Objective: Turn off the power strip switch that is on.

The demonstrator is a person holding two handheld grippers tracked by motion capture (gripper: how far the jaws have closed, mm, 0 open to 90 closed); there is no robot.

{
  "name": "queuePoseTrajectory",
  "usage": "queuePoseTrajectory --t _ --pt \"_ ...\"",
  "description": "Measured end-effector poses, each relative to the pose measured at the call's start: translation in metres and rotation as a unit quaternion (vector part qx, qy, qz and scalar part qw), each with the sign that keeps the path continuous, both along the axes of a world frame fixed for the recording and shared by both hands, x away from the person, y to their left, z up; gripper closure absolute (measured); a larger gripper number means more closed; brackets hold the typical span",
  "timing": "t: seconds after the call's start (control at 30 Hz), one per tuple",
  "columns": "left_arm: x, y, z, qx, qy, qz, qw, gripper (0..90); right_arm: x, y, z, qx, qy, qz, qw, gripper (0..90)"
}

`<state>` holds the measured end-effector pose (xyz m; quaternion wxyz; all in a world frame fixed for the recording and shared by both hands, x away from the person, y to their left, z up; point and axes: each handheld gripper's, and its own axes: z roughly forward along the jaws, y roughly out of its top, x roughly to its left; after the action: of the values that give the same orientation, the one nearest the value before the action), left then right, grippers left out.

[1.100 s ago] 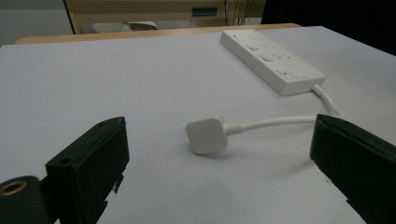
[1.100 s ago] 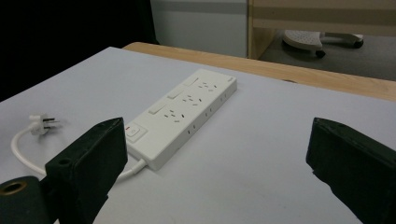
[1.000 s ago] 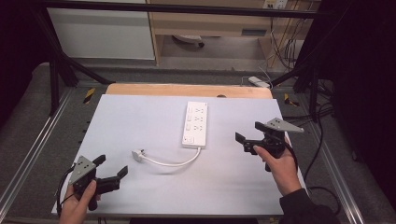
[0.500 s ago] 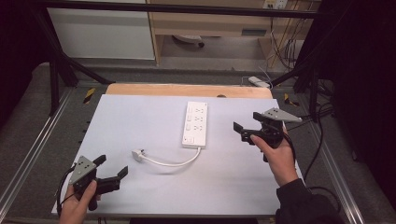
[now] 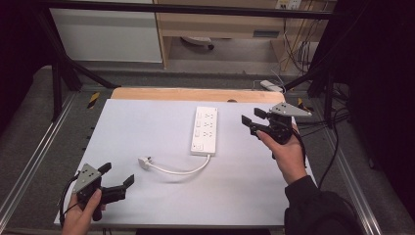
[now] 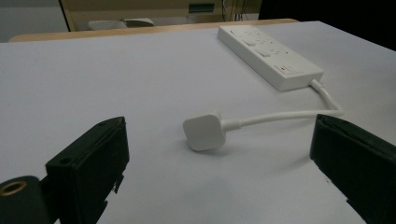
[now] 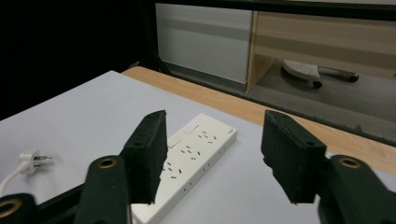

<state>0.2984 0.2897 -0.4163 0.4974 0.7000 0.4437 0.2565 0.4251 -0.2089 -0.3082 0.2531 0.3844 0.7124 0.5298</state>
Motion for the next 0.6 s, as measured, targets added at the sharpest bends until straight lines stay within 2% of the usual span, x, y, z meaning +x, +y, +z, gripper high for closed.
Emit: queuePoseTrajectory --t 0.07,0.13,0.23,0.4,0.43,0.53,0.6 --pt "0.000 0.000 0.000 0.001 0.000 0.000 1.0000 4.5 0.001 0.001 0.001 -0.001 -0.004 0.003 1.0000 48.6" --pt "0.000 0.000 0.000 0.002 -0.001 -0.001 1.0000 4.5 0.003 0.003 0.003 -0.003 -0.016 0.005 0.9999 55.3" --pt "0.000 0.000 0.000 0.002 -0.001 -0.001 1.0000 4.5 0.006 0.004 0.004 -0.002 -0.021 0.004 0.9998 63.6" --pt "0.000 0.000 0.000 0.002 0.001 -0.003 1.0000 4.5 0.012 0.006 0.005 0.001 -0.024 0.013 0.9996 75.8" --pt "0.000 0.000 0.000 0.000 0.001 -0.004 1.0000 4.6 0.015 0.006 0.005 0.010 -0.024 0.021 0.9994 80.5" --pt "0.000 -0.001 0.000 0.001 0.001 -0.006 1.0000 4.5 0.019 0.007 0.006 0.027 -0.030 0.031 0.9987 85.2" --pt "0.000 -0.001 0.000 0.002 0.001 -0.006 1.0000 4.6 0.021 0.008 0.006 0.026 -0.031 0.031 0.9987 85.9"
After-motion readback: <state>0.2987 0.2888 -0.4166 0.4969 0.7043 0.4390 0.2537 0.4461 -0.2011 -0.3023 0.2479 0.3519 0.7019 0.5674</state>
